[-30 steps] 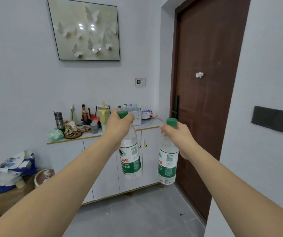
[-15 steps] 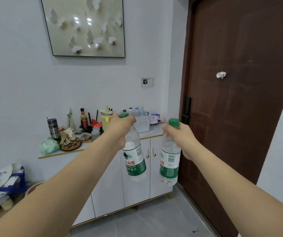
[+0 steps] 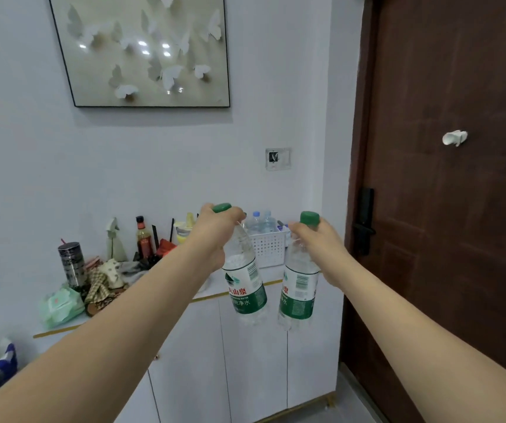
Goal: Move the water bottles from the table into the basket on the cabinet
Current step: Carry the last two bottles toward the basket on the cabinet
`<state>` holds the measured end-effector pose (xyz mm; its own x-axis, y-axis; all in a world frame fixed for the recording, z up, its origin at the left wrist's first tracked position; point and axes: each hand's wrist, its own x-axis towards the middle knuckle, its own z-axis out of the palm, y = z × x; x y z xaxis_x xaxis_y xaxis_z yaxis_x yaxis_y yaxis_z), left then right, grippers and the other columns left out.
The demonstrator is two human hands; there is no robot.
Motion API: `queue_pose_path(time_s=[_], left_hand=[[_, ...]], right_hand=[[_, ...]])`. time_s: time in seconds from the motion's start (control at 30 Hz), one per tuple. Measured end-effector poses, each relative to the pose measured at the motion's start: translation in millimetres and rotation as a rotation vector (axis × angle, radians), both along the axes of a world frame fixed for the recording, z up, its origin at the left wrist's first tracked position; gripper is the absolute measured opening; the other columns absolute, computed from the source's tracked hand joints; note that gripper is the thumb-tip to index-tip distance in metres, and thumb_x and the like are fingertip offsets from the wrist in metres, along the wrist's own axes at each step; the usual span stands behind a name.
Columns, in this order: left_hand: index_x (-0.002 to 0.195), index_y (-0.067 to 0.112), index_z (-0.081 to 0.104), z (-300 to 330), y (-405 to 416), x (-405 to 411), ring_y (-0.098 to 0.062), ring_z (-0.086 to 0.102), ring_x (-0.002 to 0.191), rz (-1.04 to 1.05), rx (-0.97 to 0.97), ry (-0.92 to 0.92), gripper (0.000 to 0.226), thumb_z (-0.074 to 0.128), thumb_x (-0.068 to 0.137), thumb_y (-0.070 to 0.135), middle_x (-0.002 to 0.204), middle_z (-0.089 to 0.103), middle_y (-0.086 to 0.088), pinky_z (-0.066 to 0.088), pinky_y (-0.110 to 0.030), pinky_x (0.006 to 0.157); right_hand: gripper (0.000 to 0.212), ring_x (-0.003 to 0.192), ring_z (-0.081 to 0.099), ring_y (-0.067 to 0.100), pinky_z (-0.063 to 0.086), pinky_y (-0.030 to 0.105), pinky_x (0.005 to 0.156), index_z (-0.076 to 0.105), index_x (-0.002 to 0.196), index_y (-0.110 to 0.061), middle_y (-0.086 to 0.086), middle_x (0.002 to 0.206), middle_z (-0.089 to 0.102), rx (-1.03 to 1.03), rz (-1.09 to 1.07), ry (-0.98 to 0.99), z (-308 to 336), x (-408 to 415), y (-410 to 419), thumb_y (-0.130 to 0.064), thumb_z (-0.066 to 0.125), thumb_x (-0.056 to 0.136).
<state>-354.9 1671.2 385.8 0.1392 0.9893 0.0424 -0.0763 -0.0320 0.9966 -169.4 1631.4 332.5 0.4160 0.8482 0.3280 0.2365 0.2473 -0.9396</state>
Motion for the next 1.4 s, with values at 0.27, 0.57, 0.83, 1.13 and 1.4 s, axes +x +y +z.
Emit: queue_pose_path(time_s=[0.27,0.57,0.83,1.13,1.4], left_hand=[[0.117,0.011,0.050,-0.9,109.3,34.3,-0.032,0.056,0.102,-0.017,-0.025,0.017,0.039,0.066,0.081,0.015,0.112,0.058,-0.016,0.047,-0.053,0.094],[0.106,0.014,0.049,4.1,274.2,85.8,-0.039,0.054,0.113,-0.147,0.042,0.039,0.030,0.066,0.080,0.016,0.106,0.056,-0.012,0.042,-0.059,0.098],[0.119,0.017,0.047,25.2,407.9,144.9,-0.034,0.039,0.112,-0.197,-0.025,0.090,0.036,0.063,0.086,0.018,0.126,0.047,-0.009,0.019,-0.080,0.088],[0.112,0.020,0.045,-19.5,512.9,216.7,-0.033,0.042,0.099,-0.192,-0.100,0.153,0.032,0.058,0.083,0.016,0.096,0.044,-0.006,0.032,-0.074,0.088],[0.099,0.013,0.045,-106.4,585.9,257.1,-0.016,0.047,0.068,-0.244,0.260,0.549,0.018,0.059,0.090,0.022,0.090,0.056,-0.009,0.042,-0.029,0.058]], right_hand=[[0.033,0.093,0.063,0.014,0.044,0.025,0.067,0.041,0.112,-0.026,0.000,0.108,0.060,-0.053,-0.025,-0.064,-9.6,38.5,112.3,-0.047,0.055,0.091],[0.047,0.117,0.053,0.023,0.040,0.034,0.093,0.033,0.133,-0.019,0.001,0.123,0.053,-0.084,-0.102,-0.101,-1.1,92.9,275.1,-0.048,0.044,0.097],[0.038,0.108,0.054,0.015,0.037,0.027,0.085,0.047,0.126,-0.019,-0.001,0.119,0.057,0.006,-0.169,-0.140,19.8,133.9,403.1,-0.040,0.054,0.095],[0.034,0.102,0.050,0.014,0.037,0.027,0.086,0.041,0.125,-0.015,-0.002,0.111,0.051,-0.105,-0.125,-0.101,-21.3,180.9,521.5,-0.033,0.050,0.098],[0.022,0.081,0.055,0.016,0.045,0.028,0.070,0.059,0.099,-0.015,0.001,0.091,0.061,-0.230,-0.033,-0.211,-80.7,219.6,576.4,-0.028,0.071,0.085]])
